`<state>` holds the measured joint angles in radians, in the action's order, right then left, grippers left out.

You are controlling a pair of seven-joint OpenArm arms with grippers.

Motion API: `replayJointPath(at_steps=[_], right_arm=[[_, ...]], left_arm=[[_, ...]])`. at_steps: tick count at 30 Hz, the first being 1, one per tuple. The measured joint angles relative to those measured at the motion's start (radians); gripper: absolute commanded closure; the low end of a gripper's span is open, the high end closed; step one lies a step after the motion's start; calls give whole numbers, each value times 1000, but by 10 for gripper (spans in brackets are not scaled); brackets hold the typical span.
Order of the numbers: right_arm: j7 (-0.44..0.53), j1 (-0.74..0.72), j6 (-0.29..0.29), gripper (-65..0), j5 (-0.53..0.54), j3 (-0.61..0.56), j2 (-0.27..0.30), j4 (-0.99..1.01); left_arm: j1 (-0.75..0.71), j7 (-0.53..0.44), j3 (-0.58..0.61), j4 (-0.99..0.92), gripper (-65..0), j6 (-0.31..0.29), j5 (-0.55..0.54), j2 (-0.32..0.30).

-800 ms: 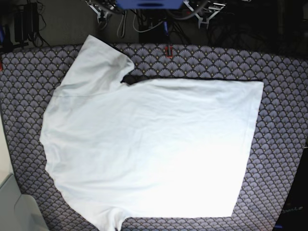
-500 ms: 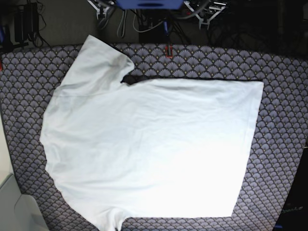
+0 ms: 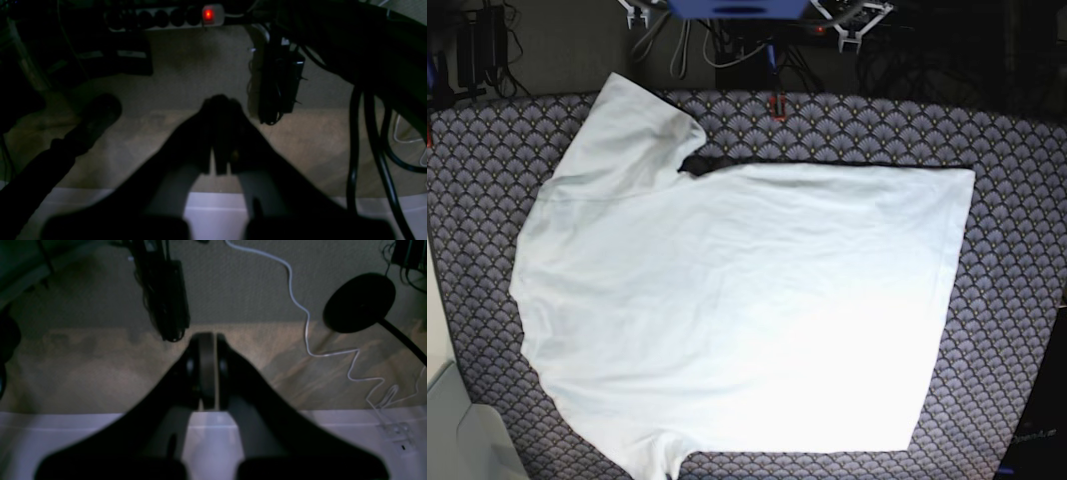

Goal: Fold the T-shirt properly

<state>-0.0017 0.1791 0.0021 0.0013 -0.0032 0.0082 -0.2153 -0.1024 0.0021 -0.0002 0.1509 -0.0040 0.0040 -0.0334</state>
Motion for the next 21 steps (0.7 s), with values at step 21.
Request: replayJointPath(at_steps=[21], right_arm=[[131, 623, 7, 0, 4, 4, 68, -895]], left_arm=[[-589, 11, -6, 993, -1, 3, -27, -160]])
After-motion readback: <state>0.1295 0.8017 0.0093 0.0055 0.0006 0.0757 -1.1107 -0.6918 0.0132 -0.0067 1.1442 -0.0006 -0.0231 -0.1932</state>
